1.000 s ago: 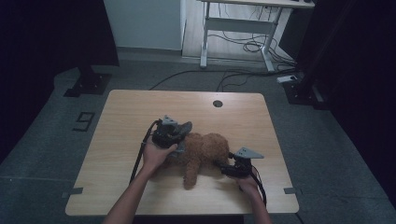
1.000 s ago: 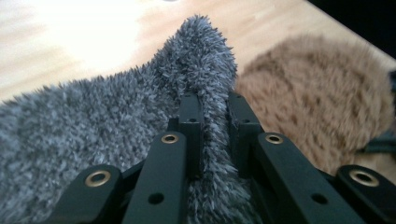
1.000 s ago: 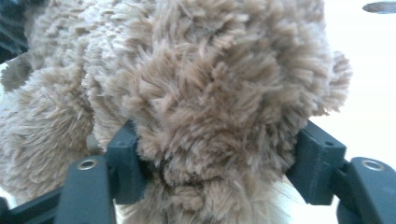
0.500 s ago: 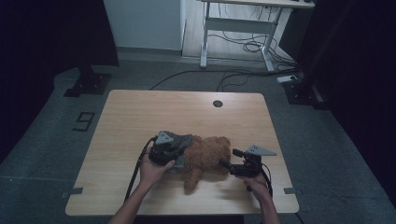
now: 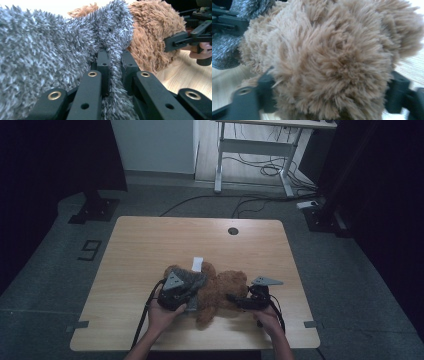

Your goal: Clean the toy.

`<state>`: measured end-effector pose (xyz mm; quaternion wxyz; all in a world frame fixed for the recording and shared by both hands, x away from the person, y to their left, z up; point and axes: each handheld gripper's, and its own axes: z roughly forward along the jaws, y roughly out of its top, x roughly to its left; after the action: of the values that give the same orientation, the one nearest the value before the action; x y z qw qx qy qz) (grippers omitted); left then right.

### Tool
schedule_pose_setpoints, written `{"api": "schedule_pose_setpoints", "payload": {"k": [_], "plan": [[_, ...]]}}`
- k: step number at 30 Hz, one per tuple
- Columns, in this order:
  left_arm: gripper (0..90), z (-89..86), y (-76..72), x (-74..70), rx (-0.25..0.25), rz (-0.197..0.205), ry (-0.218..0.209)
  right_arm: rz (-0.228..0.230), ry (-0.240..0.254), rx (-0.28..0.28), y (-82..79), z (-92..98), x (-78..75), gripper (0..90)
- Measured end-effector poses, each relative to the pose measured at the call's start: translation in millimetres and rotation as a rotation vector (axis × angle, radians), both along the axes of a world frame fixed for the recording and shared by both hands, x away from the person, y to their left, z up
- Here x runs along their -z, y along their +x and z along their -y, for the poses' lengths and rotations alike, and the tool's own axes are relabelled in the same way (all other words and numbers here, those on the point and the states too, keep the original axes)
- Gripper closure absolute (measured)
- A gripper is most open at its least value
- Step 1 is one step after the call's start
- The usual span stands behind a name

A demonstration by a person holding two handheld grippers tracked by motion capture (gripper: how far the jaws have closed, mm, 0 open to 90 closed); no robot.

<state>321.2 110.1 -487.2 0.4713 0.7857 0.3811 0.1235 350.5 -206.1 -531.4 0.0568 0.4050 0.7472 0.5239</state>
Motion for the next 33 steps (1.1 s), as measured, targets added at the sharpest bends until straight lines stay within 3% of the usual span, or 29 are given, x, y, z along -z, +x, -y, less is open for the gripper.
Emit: {"api": "schedule_pose_setpoints", "payload": {"k": [7, 12, 15, 19, 22, 25, 28, 33], "plan": [[80.4, -1.1, -1.4, 2.8, -0.031, 0.041, -0.016, 0.070, -0.008, 0.004, -2.2, -3.9, 2.4, 36.6], [80.4, 6.5, 19.8, 1.1, -0.050, 0.038, -0.010, 0.152, -0.062, 0.057, 5.1, -6.2, -1.4, 40.2], [80.4, 14.0, 33.6, -0.5, -0.058, 0.022, -0.008, 0.167, -0.059, 0.098, 11.6, -2.8, -0.2, 40.8], [80.0, 15.9, 37.4, -13.1, -0.052, -0.008, -0.016, 0.175, -0.040, 0.109, 11.9, 1.6, 3.6, 40.9], [79.9, 20.9, 33.4, -30.5, -0.032, 0.011, -0.010, 0.187, -0.041, 0.105, 9.5, 2.2, 5.0, 41.0], [79.7, 40.0, 34.7, -47.0, 0.015, 0.021, -0.015, 0.204, -0.055, 0.101, 5.4, 1.6, 5.4, 41.1], [79.6, 70.9, 41.3, -57.2, 0.069, 0.019, -0.006, 0.229, -0.064, 0.102, 0.4, 0.1, 6.5, 41.5], [79.5, 125.9, 55.1, -50.8, 0.129, -0.039, 0.021, 0.252, -0.080, 0.088, -4.7, 0.1, 7.5, 41.7]]}}
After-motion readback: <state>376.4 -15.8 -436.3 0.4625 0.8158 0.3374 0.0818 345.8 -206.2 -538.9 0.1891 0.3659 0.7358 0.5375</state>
